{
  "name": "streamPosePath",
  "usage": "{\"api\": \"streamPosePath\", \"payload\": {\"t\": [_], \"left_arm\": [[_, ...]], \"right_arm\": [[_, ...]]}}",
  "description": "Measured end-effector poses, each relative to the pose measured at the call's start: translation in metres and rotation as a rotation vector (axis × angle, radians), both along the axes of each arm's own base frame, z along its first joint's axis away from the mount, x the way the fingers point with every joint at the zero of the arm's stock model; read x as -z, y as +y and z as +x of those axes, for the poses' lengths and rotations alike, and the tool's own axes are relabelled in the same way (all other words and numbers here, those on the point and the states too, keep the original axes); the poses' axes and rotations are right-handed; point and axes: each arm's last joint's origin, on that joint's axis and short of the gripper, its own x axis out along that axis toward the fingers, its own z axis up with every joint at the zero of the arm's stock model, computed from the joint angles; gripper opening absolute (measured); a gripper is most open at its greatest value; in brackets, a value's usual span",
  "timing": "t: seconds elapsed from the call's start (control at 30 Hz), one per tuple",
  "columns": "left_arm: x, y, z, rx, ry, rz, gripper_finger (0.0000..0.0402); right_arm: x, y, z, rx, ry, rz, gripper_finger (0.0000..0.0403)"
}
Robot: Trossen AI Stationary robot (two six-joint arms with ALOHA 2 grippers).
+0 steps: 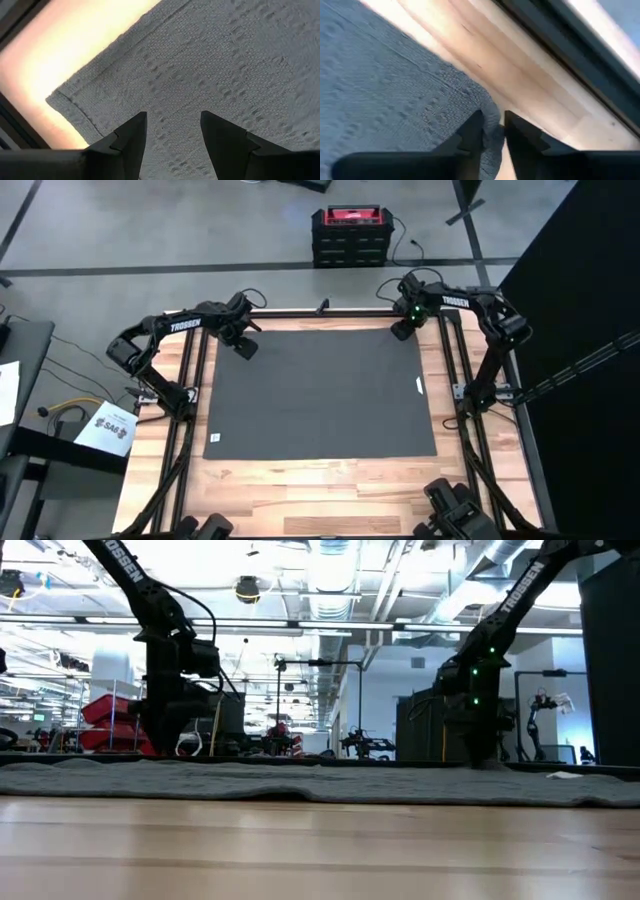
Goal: Roll towel
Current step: Fold the gray towel
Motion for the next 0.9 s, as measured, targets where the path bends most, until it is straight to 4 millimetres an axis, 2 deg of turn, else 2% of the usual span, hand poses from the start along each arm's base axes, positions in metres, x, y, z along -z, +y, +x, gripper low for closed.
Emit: {"api": "streamPosePath", "payload": {"t": [0.1,0.27,0.4,0.57,0.77,0.9], "left_arm": [[-0.007,0.005,0.003,0.019,-0.005,0.029,0.0173],[-0.022,0.019,0.0,-0.12,0.004,0.109,0.0173],[-0.027,0.032,-0.017,-0.205,0.003,0.123,0.0173],[-0.012,0.042,-0.035,-0.231,0.02,0.033,0.0173],[0.018,0.051,-0.031,-0.22,0.039,-0.04,0.0173],[0.029,0.056,-0.029,-0.226,0.053,-0.063,0.0173]], "right_arm": [[-0.005,0.003,0.004,-0.016,-0.005,-0.016,0.001],[-0.006,0.01,0.015,-0.057,-0.005,-0.014,0.0011],[-0.006,0.016,0.023,-0.086,-0.004,-0.012,0.001],[-0.006,0.021,0.028,-0.11,0.002,0.002,0.001],[-0.006,0.022,0.03,-0.116,0.002,0.005,0.001],[-0.006,0.024,0.029,-0.121,0.012,0.02,0.001]]}}
